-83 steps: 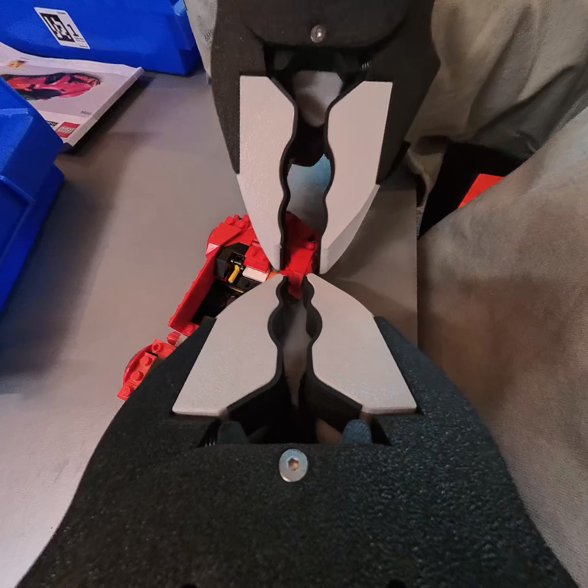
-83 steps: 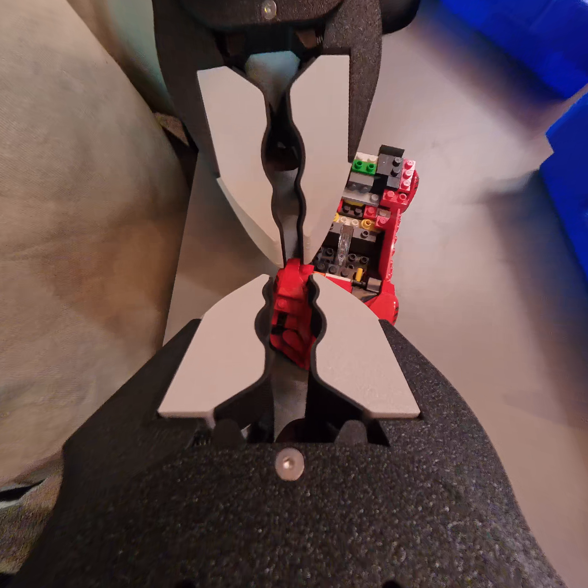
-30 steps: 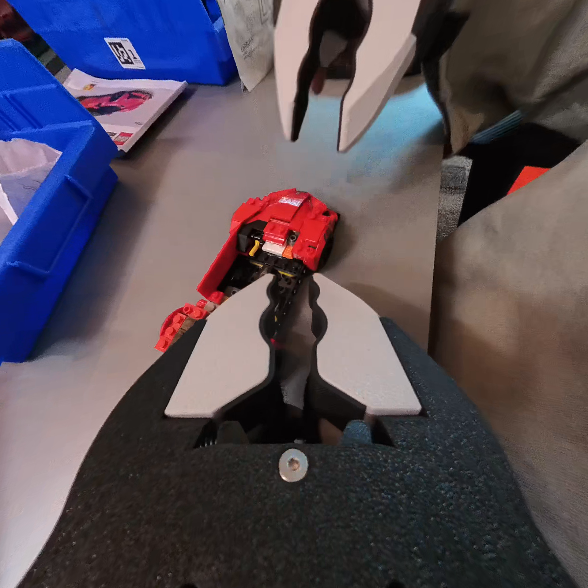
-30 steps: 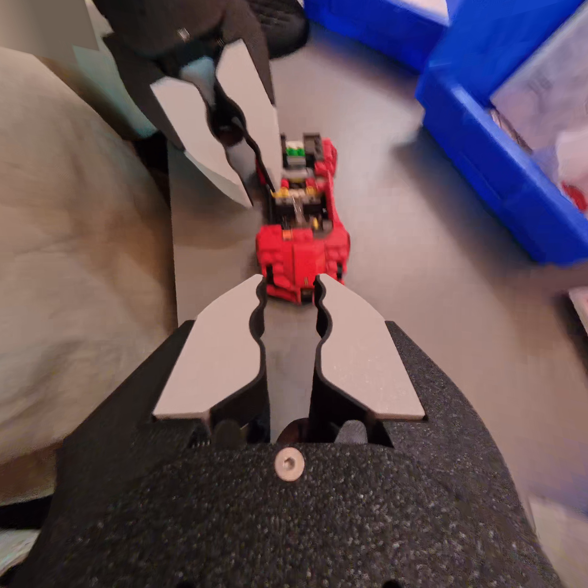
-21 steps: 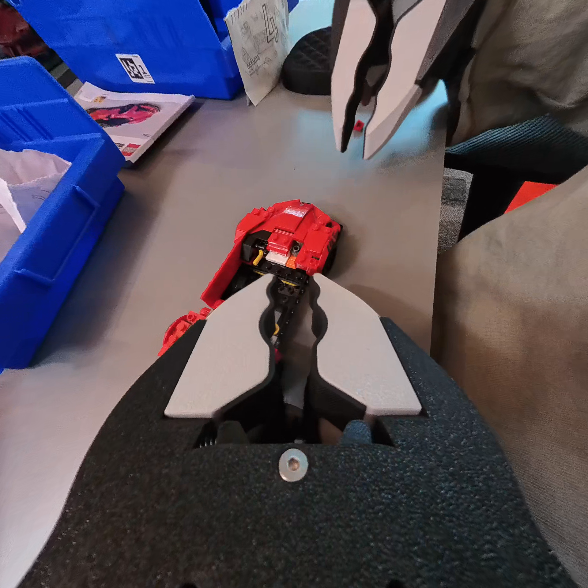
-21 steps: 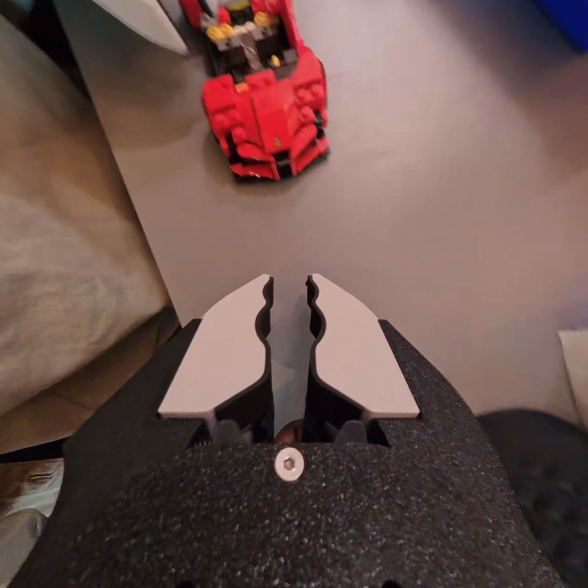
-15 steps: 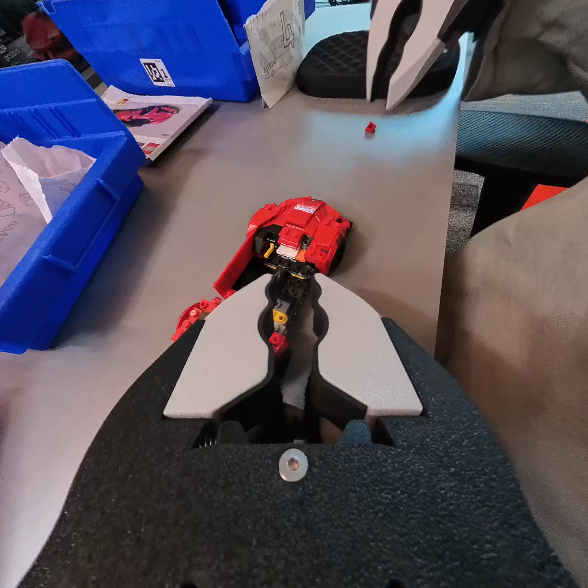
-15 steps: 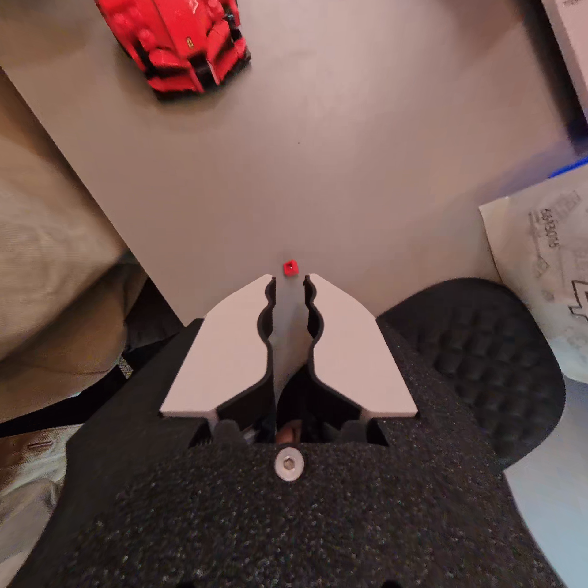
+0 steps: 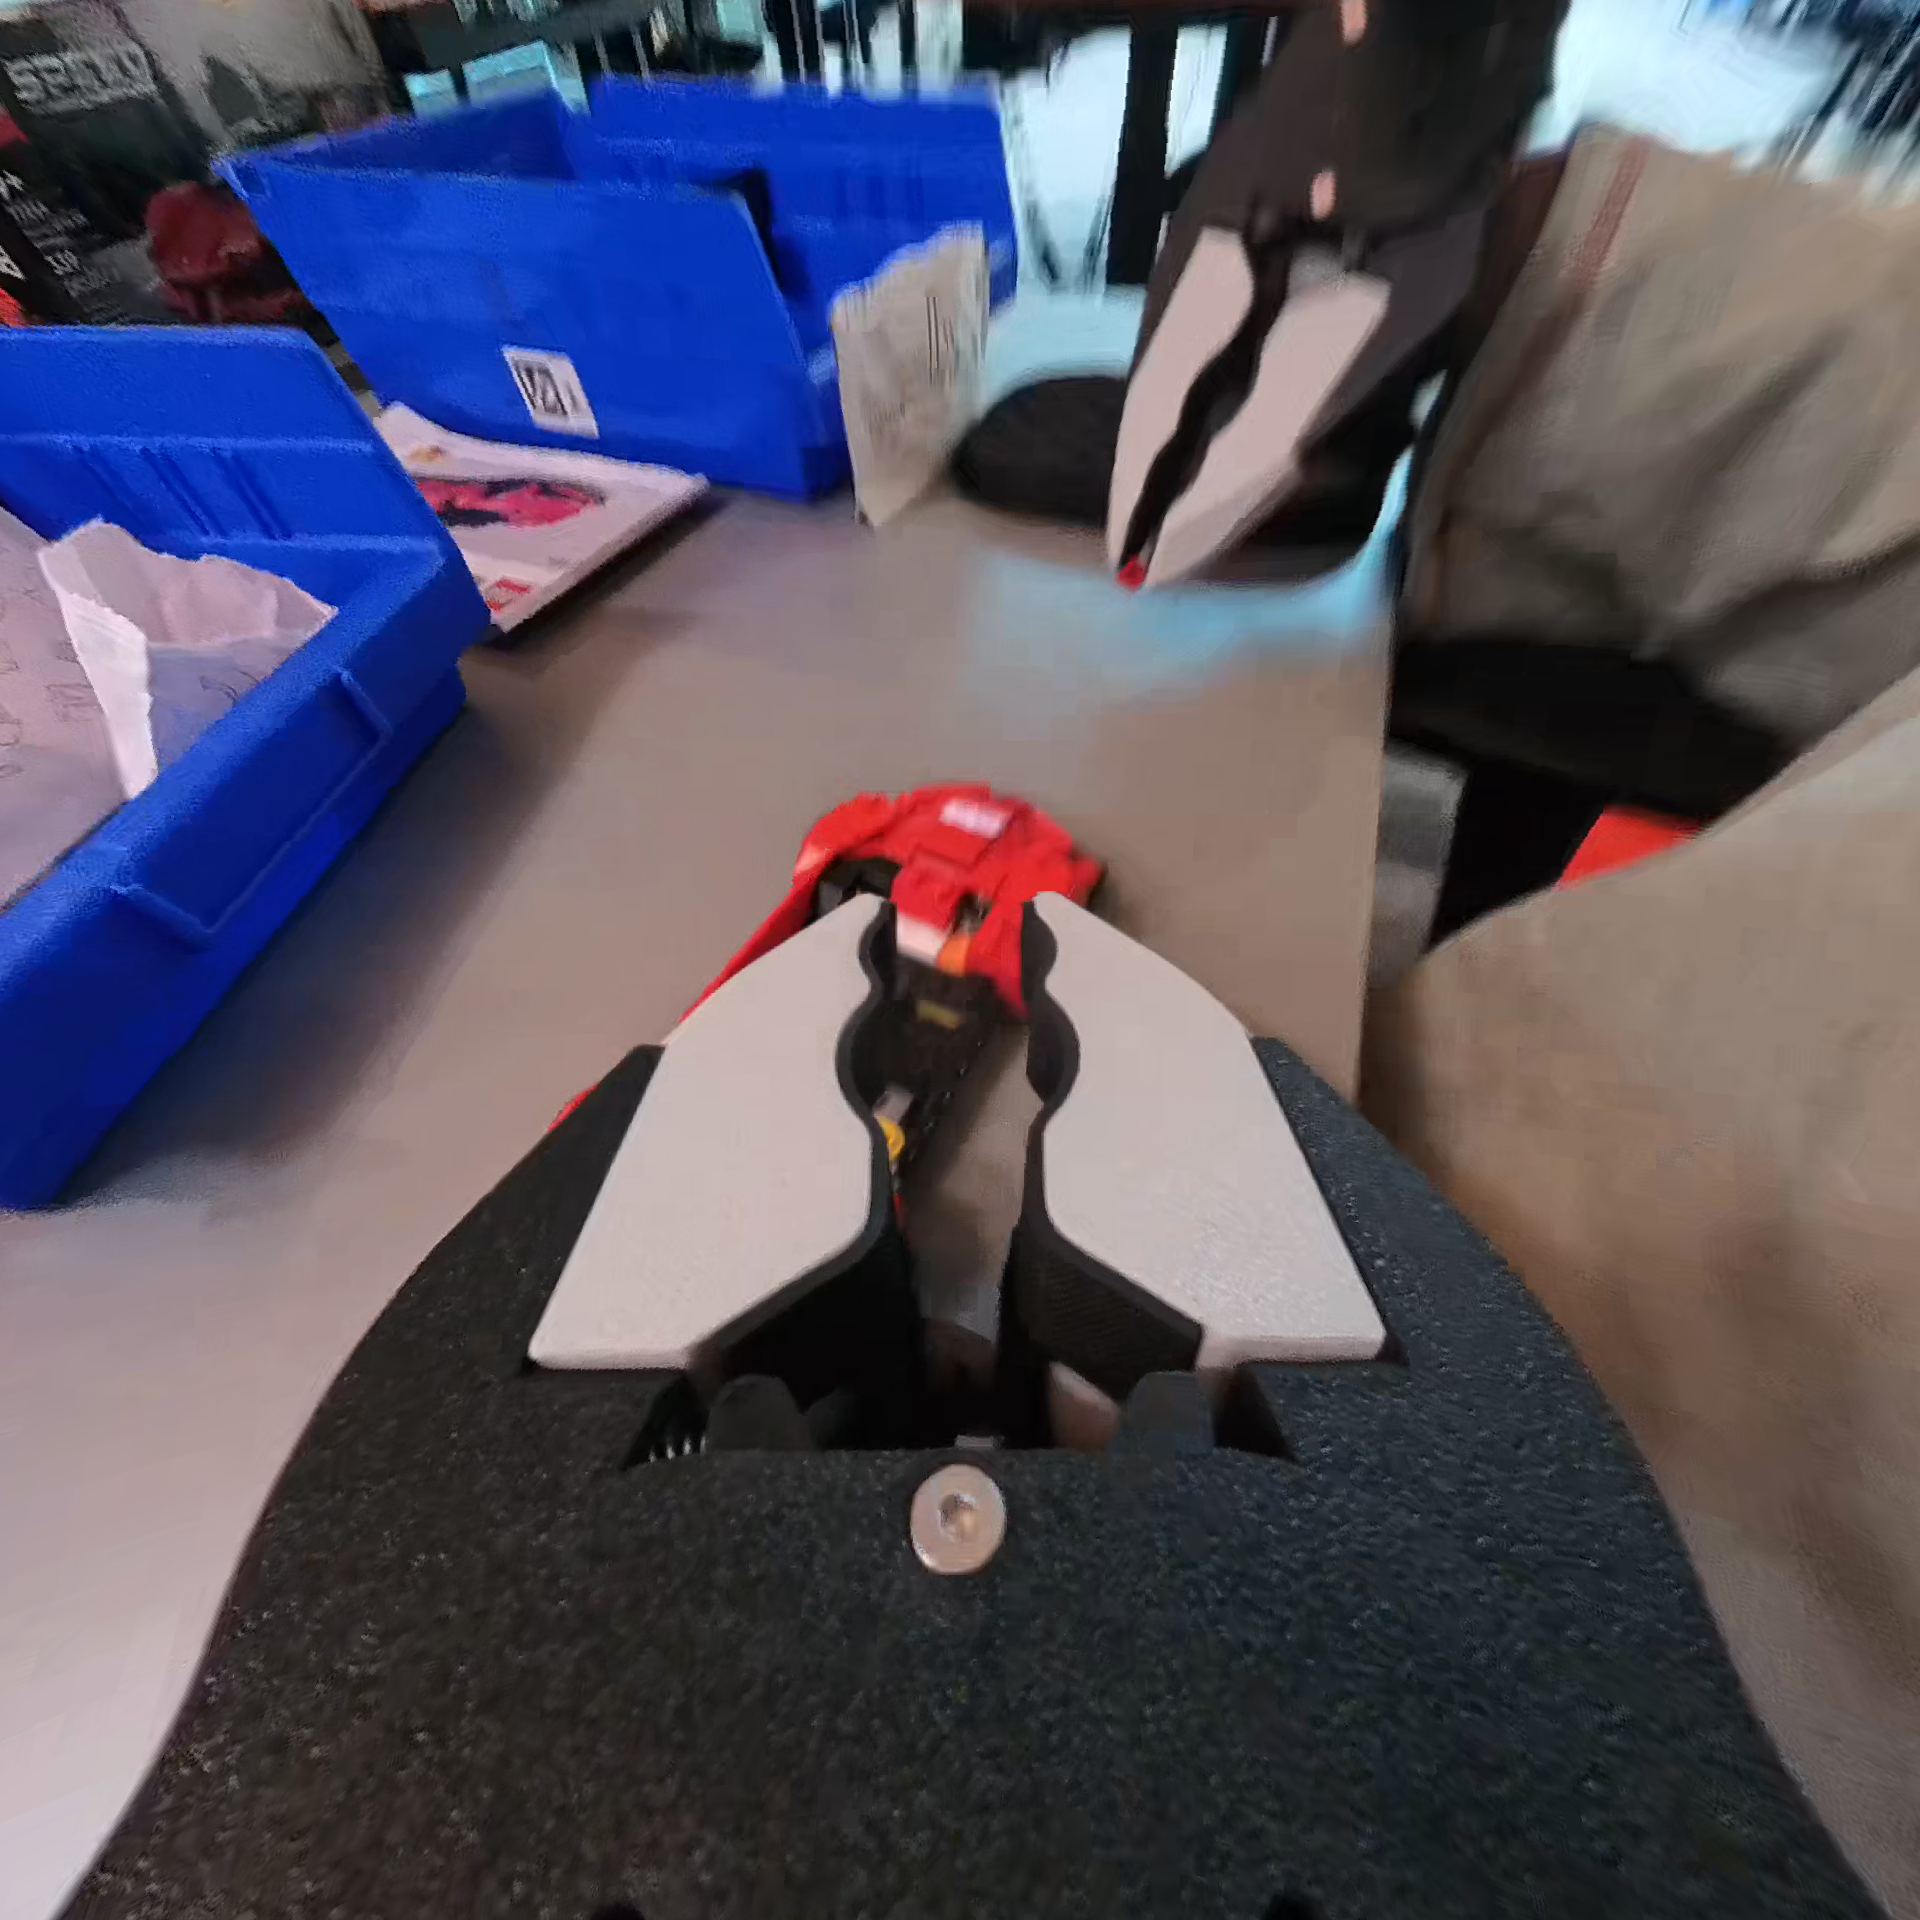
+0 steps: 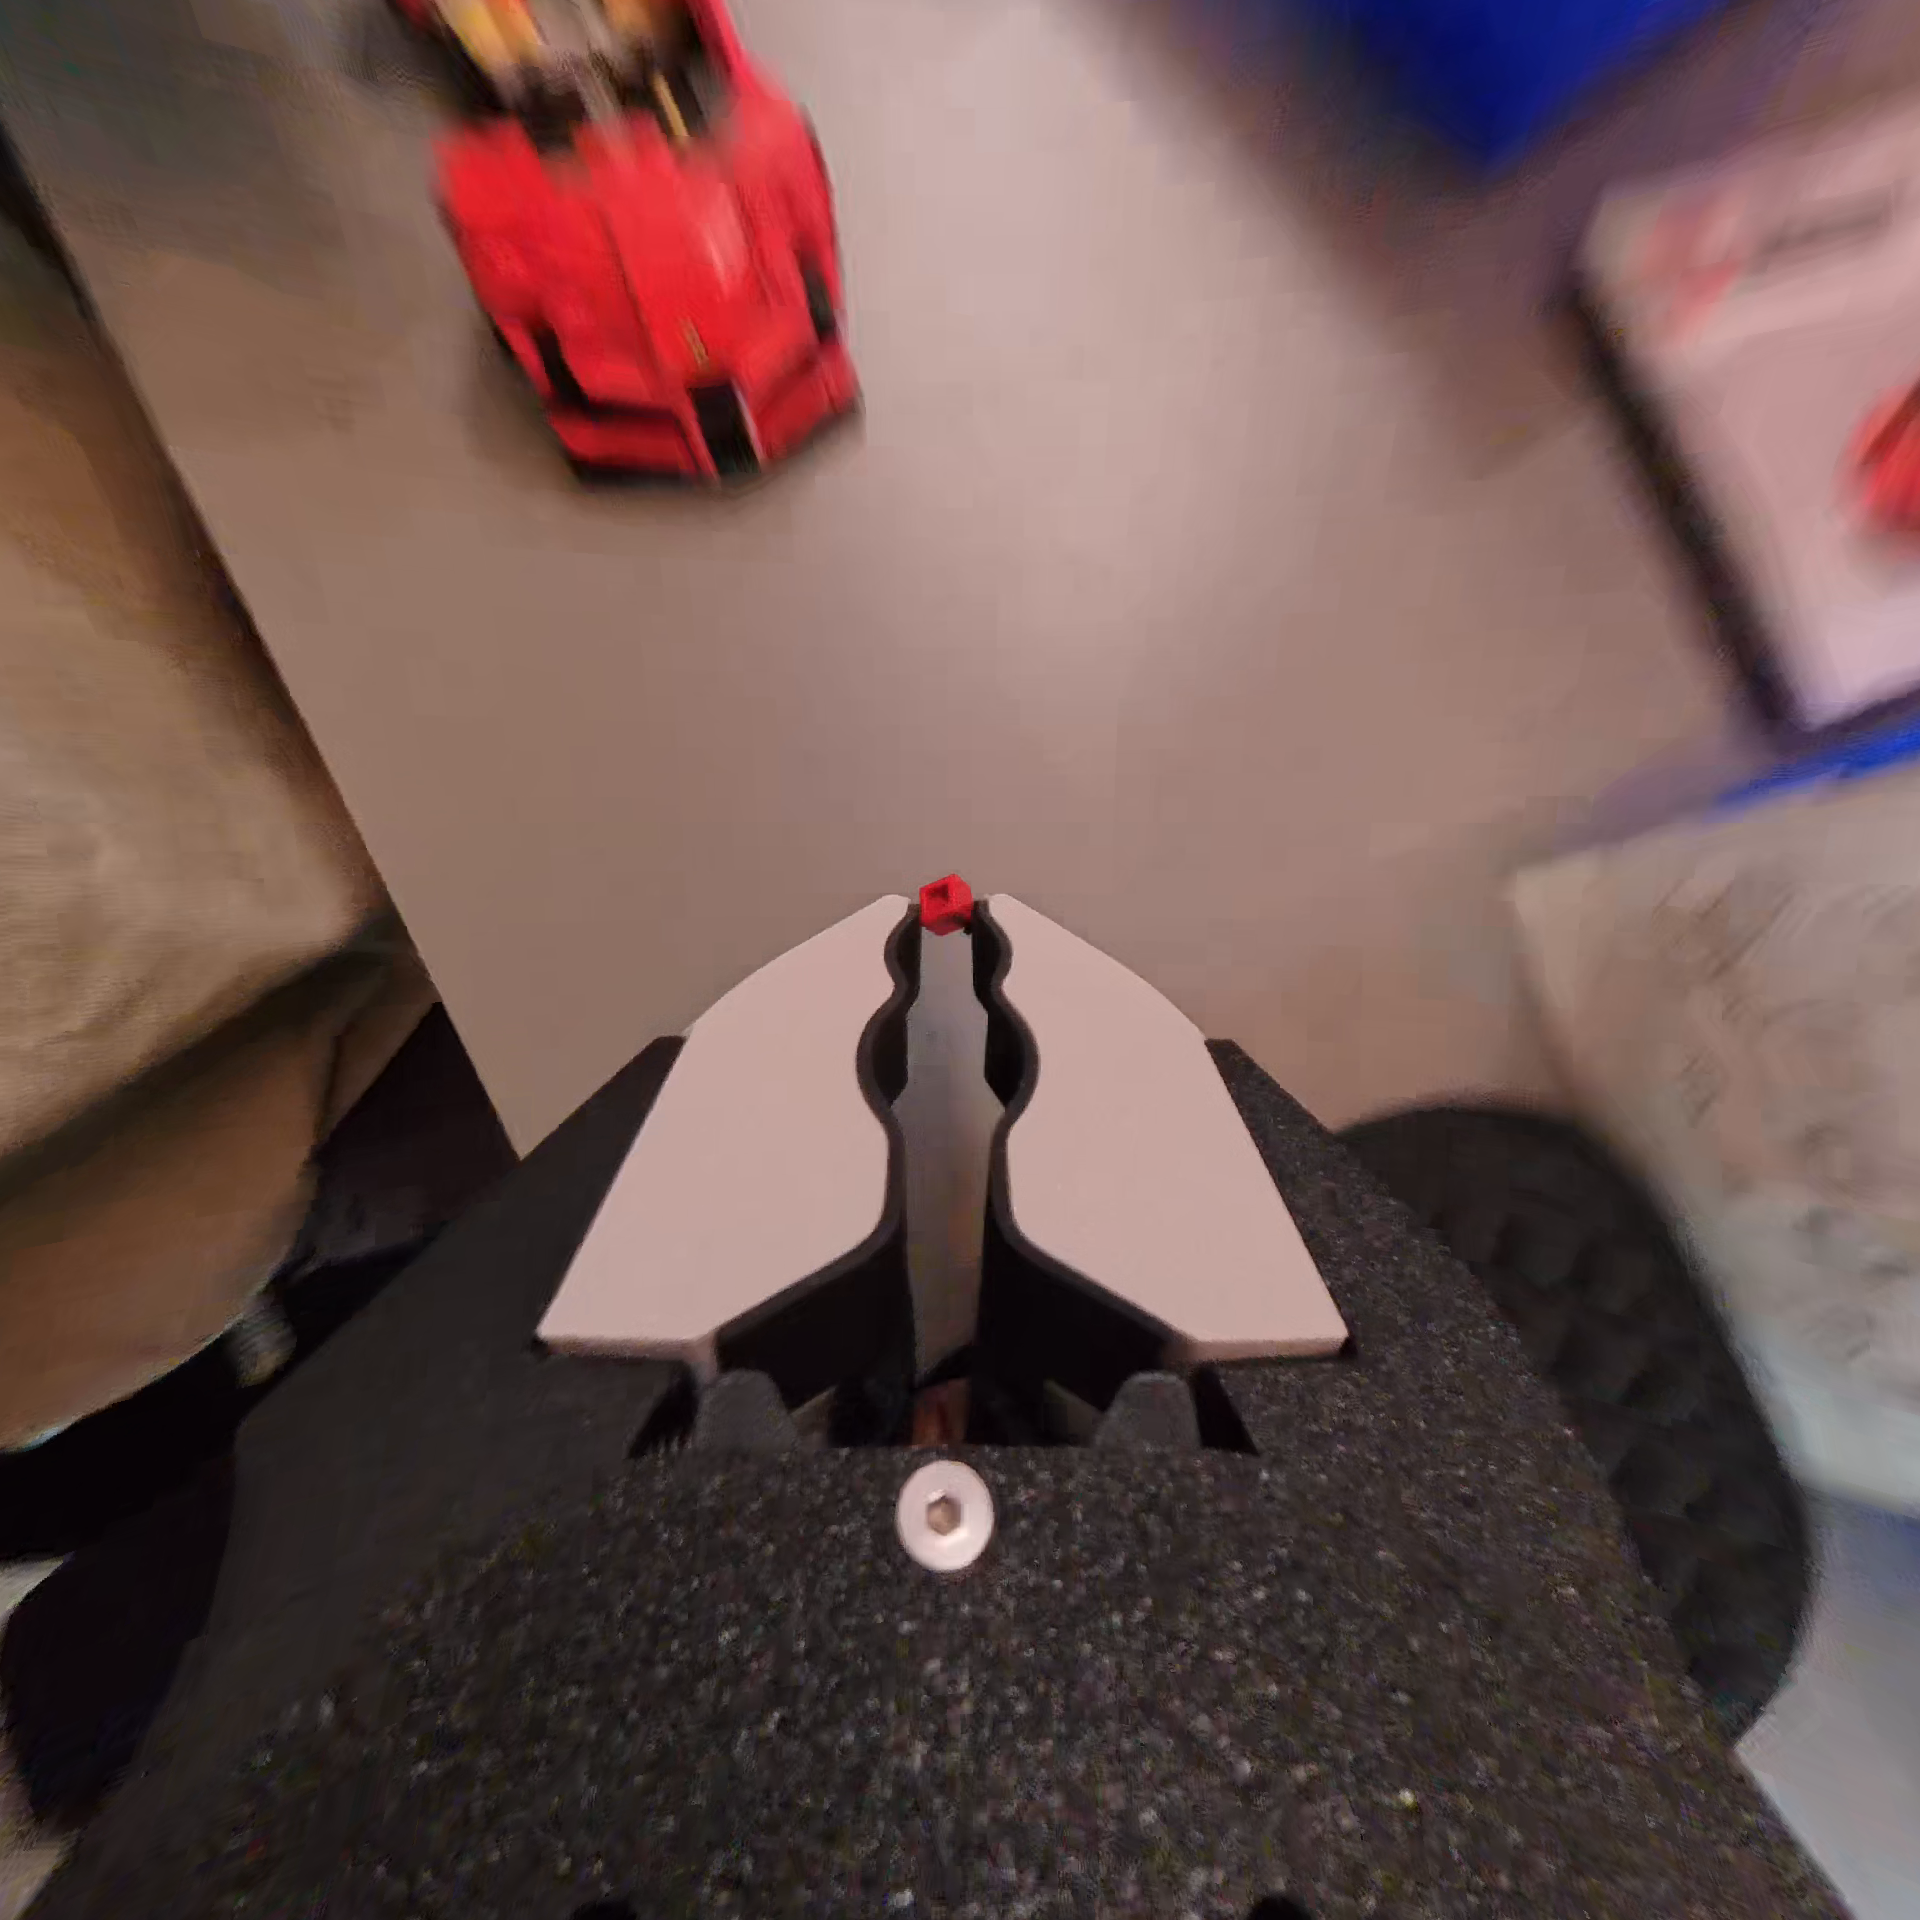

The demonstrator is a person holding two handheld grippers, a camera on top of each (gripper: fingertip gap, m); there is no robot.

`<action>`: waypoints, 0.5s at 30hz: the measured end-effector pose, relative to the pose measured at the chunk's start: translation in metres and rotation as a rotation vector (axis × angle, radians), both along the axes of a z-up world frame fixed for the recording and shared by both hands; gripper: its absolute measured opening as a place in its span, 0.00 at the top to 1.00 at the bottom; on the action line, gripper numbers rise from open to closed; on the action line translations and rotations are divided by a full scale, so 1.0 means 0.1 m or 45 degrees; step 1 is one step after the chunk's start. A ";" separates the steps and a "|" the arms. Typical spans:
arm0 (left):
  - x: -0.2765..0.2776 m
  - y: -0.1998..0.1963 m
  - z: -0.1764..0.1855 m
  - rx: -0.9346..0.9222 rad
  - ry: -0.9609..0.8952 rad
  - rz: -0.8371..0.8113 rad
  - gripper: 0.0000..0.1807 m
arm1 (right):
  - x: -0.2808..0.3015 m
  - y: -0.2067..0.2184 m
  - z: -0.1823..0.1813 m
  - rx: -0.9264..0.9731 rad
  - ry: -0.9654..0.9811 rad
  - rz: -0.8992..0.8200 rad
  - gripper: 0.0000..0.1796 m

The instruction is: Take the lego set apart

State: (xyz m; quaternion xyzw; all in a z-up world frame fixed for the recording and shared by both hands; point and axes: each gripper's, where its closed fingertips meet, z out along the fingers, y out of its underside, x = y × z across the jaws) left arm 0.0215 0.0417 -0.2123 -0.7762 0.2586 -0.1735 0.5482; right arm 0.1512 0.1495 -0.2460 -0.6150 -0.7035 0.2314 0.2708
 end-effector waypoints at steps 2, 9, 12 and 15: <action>0.06 0.04 0.29 0.011 -0.395 -0.022 0.88 | -0.31 -0.16 0.44 0.242 0.324 0.165 0.95; 0.22 0.12 0.83 -0.204 -1.219 -0.314 0.91 | -1.00 -0.82 1.25 1.043 0.846 0.551 0.95; 0.29 0.11 0.87 -0.216 -1.199 -0.342 0.89 | -1.13 -0.89 1.22 1.124 0.854 0.600 0.95; 0.23 0.14 0.84 -0.215 -1.177 -0.291 0.90 | -1.18 -0.97 1.25 1.138 0.888 0.626 0.95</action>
